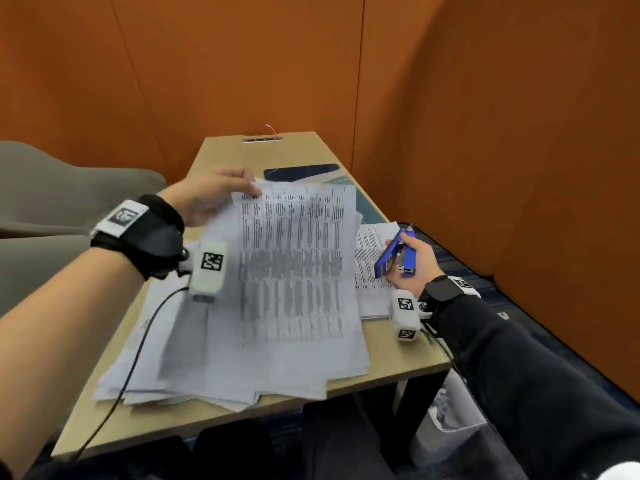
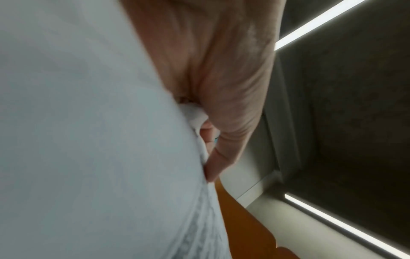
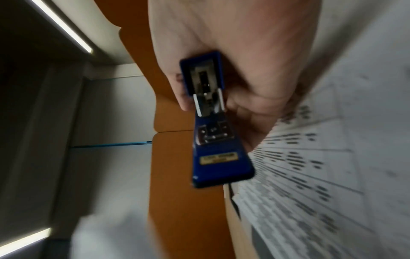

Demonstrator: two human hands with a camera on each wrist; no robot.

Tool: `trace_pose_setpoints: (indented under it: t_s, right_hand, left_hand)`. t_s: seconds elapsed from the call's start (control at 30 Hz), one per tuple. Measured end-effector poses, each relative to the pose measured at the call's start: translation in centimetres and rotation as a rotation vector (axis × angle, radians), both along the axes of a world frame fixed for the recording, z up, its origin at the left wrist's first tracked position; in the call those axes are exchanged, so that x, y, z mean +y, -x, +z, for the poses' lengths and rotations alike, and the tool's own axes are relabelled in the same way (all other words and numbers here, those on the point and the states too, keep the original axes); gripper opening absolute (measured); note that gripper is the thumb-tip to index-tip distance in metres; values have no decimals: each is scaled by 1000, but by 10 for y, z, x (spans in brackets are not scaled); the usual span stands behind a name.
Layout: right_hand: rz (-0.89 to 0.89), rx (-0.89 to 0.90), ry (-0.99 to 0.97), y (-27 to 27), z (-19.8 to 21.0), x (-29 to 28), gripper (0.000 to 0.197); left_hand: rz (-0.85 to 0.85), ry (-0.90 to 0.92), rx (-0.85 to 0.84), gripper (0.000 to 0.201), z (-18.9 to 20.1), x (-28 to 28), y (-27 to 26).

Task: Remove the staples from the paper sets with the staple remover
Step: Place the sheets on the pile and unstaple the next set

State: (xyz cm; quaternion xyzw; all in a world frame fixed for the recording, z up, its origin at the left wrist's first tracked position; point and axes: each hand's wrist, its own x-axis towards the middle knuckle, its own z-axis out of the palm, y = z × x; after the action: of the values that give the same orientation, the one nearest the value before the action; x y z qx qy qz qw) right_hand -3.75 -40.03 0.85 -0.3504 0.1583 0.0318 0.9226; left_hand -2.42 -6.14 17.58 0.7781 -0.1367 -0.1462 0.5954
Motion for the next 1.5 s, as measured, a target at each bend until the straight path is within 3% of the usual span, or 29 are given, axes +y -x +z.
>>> trace_pose_setpoints:
  t_s: [0.1, 0.2, 0.27, 0.37, 0.43, 0.5, 0.57, 0.63, 0.7, 0.8, 0.93, 1.5]
  right_hand:
    - [27, -155, -61, 6, 35, -15, 38]
    - [178, -267, -2, 18, 72, -22, 33]
    - [283, -246, 243, 25, 83, -16, 37]
    - [485, -223, 808, 33, 76, 13, 40]
    - [652, -256, 1196, 39, 62, 36, 52]
    - [808, -301, 1532, 44, 54, 55, 63]
    - [899, -331, 1686, 46, 49, 69, 56]
    - [910, -330, 1764, 45, 46, 78, 50]
    - [934, -319, 1828, 44, 44, 82, 49]
    - [997, -324, 1904, 46, 44, 85, 50]
    - [1095, -319, 1986, 49, 47, 80, 51]
    - [1053, -346, 2120, 51, 41, 102, 50]
  left_hand:
    - [42, 141, 205, 21, -43, -10, 2]
    - [106, 206, 318, 16, -98, -19, 8]
    - [104, 179, 327, 6, -124, -27, 15]
    - [103, 114, 328, 28, -140, -36, 17]
    - [21, 34, 344, 34, -138, -36, 13]
    - [-70, -14, 376, 28, -133, -34, 9]
    - [-46, 10, 433, 17, -129, -33, 7]
    - [5, 36, 503, 12, -130, -34, 6]
    - [-12, 40, 557, 19, -136, -35, 4]
    - [-34, -47, 514, 33, -147, -37, 3]
    - [-3, -32, 476, 38, -156, -35, -3]
    - [-73, -103, 448, 25, -168, -33, -14]
